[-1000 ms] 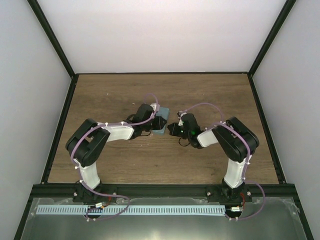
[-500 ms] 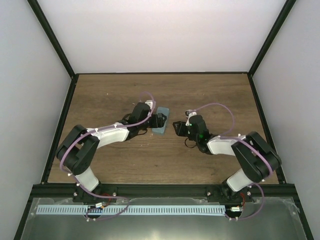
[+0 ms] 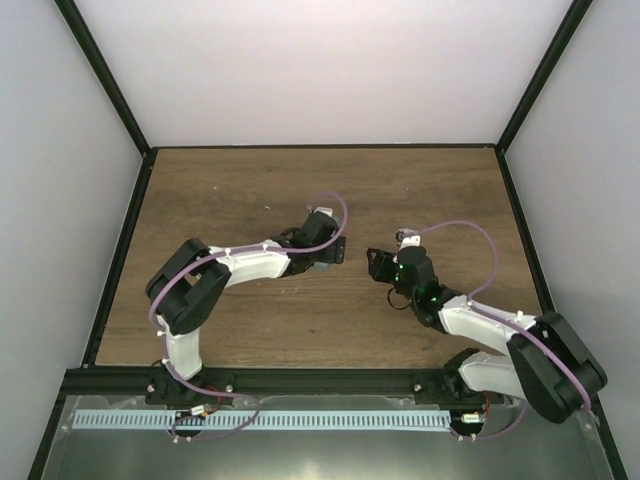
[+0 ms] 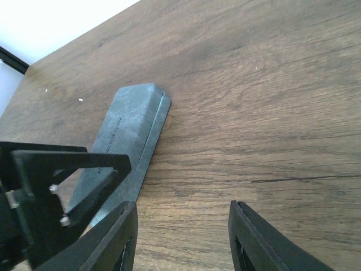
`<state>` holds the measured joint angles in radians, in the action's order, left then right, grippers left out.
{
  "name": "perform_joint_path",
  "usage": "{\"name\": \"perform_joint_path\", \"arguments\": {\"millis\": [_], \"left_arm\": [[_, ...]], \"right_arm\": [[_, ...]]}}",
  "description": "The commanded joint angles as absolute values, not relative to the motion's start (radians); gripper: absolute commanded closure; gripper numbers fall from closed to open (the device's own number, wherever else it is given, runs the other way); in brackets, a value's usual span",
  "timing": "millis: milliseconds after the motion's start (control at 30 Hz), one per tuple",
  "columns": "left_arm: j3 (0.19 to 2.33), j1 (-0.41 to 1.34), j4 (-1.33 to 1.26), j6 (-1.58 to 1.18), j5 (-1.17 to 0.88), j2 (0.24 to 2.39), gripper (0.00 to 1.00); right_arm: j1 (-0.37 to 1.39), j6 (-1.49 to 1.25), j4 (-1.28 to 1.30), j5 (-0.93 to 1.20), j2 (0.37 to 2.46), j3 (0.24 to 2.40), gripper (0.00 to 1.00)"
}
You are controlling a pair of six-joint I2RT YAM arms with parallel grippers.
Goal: Organize the sunglasses
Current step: Move the sunglasses case at the center of the board.
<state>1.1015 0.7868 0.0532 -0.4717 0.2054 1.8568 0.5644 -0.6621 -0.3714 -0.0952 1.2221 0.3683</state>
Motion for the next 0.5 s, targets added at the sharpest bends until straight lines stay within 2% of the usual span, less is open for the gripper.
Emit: {"name": "perform_joint_path", "arguments": {"millis": [0, 167, 467], "left_arm": [[1.146, 0.793, 0.146, -0.433, 0.302, 1.898, 0.08], [1.166, 0.793, 0.17, -0.42, 0.333, 1.909, 0.09], [1.184, 0.793, 0.165, -0.399, 0.276, 1.958, 0.17]], "right_arm": [[0.566, -0.649, -0.334, -0.145, 1.148, 0.339, 0.54], [0.565, -0.647, -0.333, -0.148, 1.123, 0.325, 0.54], [0.566, -0.646, -0.338, -0.13, 1.135, 0.331, 0.54]]}}
